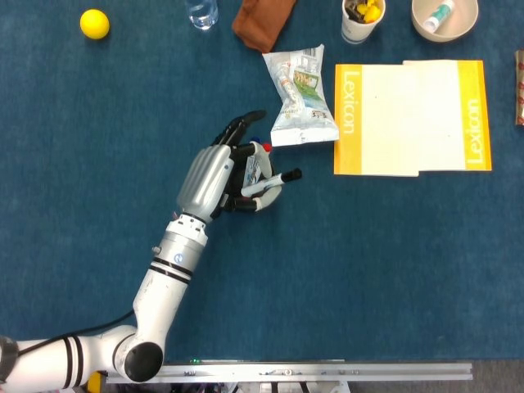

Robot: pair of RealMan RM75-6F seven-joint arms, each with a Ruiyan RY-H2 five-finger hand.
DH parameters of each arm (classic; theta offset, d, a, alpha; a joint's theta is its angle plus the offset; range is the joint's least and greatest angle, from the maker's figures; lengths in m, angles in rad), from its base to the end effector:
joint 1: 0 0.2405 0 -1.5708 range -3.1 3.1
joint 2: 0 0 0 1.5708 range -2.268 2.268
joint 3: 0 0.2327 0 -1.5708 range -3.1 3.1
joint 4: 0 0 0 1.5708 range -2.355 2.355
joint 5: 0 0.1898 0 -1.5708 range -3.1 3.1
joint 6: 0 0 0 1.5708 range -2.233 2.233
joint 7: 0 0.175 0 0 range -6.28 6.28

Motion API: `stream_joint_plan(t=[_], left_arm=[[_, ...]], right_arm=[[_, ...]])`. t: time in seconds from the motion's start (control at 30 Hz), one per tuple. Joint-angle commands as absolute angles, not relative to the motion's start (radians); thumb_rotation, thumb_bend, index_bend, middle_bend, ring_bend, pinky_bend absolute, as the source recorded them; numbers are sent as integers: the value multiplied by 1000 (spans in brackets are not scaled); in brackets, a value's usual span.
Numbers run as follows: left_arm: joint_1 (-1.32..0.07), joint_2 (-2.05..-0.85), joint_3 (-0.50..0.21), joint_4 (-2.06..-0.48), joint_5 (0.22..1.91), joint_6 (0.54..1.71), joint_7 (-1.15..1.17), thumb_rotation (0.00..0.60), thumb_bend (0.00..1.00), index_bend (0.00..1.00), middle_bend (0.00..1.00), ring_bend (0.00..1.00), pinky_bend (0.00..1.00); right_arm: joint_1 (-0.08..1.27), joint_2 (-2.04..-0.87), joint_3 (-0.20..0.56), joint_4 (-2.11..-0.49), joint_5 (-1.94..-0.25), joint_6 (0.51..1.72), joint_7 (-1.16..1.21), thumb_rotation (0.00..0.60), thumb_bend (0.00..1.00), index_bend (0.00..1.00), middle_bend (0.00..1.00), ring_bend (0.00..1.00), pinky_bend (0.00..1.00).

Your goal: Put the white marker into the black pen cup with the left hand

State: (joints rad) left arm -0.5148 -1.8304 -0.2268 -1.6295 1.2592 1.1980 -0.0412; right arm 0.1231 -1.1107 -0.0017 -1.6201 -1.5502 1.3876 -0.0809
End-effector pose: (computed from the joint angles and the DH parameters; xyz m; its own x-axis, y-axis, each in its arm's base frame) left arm -0.0745 0.2819 -0.0356 -0.3314 0.3234 0.8864 0.8998 -0.1743 0.4000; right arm -0.2771 -0.2072 0.1417 0.4811 -0.1268 0.8675 -0.8762 -0.1026 0.4709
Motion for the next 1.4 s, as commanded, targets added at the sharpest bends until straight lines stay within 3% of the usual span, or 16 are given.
stream_joint_plan(t=[0.03,0.2,0.47,0.63,0.93,1.4], left_arm=[[-512,-1838,-229,-1612,1270,1205,-57,600,243,612,116,95,169],[-504,-1832,-215,-1583,1283,1208,-83,600,243,566,116,95,170],[-507,-1813,-206,-1588,1271,1183,-63,600,243,317,97,89,170],[-507,-1805,-203,-1594,1269,1183,-46,600,218,260,87,85,170],[-500,-1709,-181,-1662,1291,1195,62,600,203,285,85,87,170],[-422,-1373,-47,-1778,1494,1305,261,600,203,350,105,91,178]], right_arm=[[124,-1111,-1,-1620,-1549,1386,-81,600,61,340,317,253,315],[126,-1111,0,-1620,-1547,1382,-84,600,60,340,317,253,315],[125,-1112,0,-1620,-1547,1383,-85,600,61,340,317,253,315],[125,-1110,0,-1621,-1548,1385,-85,600,61,340,317,252,315],[125,-1109,0,-1622,-1547,1385,-84,600,60,339,317,253,315],[125,-1112,2,-1621,-1541,1382,-98,600,61,339,317,253,315]])
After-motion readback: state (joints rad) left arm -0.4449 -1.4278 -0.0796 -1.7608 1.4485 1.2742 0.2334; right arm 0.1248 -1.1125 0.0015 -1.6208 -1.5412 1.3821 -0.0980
